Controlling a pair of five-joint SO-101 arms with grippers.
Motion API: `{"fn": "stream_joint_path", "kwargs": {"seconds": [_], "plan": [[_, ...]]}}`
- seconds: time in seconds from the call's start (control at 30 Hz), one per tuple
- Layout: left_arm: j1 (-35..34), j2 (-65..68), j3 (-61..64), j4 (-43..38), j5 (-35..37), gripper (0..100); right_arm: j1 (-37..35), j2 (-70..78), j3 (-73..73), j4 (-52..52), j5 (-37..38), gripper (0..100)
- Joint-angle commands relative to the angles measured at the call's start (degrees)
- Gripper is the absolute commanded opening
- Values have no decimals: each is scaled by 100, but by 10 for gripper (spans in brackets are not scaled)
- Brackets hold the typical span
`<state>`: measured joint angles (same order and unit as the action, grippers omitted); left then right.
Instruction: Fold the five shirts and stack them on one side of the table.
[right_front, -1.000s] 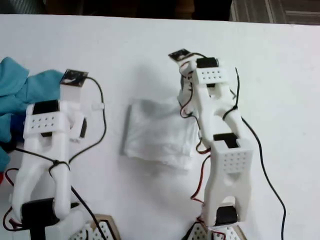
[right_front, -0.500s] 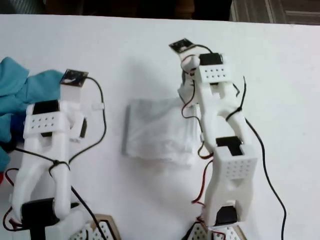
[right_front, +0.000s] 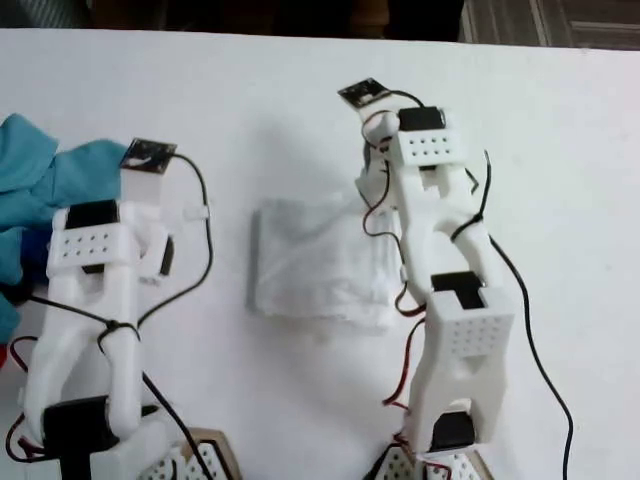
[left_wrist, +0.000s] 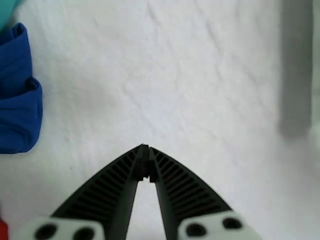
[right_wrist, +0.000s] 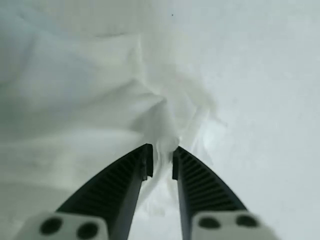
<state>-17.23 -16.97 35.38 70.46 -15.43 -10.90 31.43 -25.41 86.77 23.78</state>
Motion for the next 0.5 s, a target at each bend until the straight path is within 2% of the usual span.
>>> {"fn": "stream_joint_path", "kwargs": {"seconds": [0.0, 0.27, 0.47], "plan": [[-53, -193, -13, -70, -62, 25, -4, -31, -229, -189, 62, 19], [-53, -193, -13, -70, -62, 25, 180, -40, -870, -154, 70, 19], [-53, -193, -13, -70, -62, 26, 470, 22, -1582, 251, 703, 19]]}}
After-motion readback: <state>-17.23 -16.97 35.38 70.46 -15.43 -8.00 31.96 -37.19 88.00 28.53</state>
